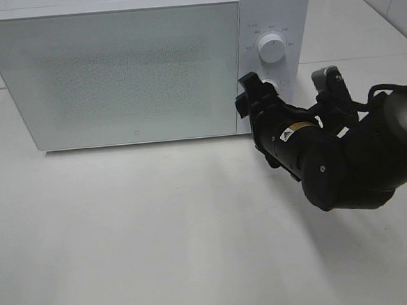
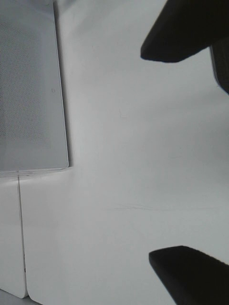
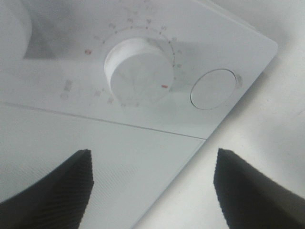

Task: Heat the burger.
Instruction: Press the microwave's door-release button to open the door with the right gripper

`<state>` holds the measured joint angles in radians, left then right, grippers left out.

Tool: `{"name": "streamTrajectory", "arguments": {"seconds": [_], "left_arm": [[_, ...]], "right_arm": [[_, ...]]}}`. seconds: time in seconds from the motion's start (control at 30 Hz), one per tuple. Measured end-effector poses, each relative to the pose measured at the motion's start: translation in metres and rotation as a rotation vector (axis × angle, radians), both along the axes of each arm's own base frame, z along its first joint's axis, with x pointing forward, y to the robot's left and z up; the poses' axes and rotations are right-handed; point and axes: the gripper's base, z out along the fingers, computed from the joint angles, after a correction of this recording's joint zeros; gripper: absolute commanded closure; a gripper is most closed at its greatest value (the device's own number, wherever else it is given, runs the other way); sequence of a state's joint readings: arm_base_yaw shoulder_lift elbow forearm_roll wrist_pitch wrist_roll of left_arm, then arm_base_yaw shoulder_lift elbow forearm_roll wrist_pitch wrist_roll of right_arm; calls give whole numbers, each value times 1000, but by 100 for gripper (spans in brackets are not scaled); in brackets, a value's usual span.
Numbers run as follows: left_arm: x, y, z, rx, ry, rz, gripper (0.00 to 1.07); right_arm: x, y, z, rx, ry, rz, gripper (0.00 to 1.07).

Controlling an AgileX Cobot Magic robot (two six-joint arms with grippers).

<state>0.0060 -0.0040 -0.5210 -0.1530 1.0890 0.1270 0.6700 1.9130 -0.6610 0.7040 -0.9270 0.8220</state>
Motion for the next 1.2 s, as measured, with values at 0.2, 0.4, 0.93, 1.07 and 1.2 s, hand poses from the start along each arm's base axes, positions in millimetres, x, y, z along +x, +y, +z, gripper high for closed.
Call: {"name": "streamTrajectory", "arguments": {"seconds": [0.2,0.4,0.93,1.07,1.2], "left_arm": [[0,0,0,0,0,0,9],[0,0,0,0,0,0,9],[0,0,0,0,0,0,9],[0,0,0,0,0,0,9],[0,0,0,0,0,0,9]], "right_arm": [[-8,4,21,-247,29,213,38],[-18,5,33,-496,53,443,38],[-41,-21,52,-690,239,901,38],[-55,-27,64,-732,259,1037,38],[-65,-29,72,-758,268,1107,38]]}}
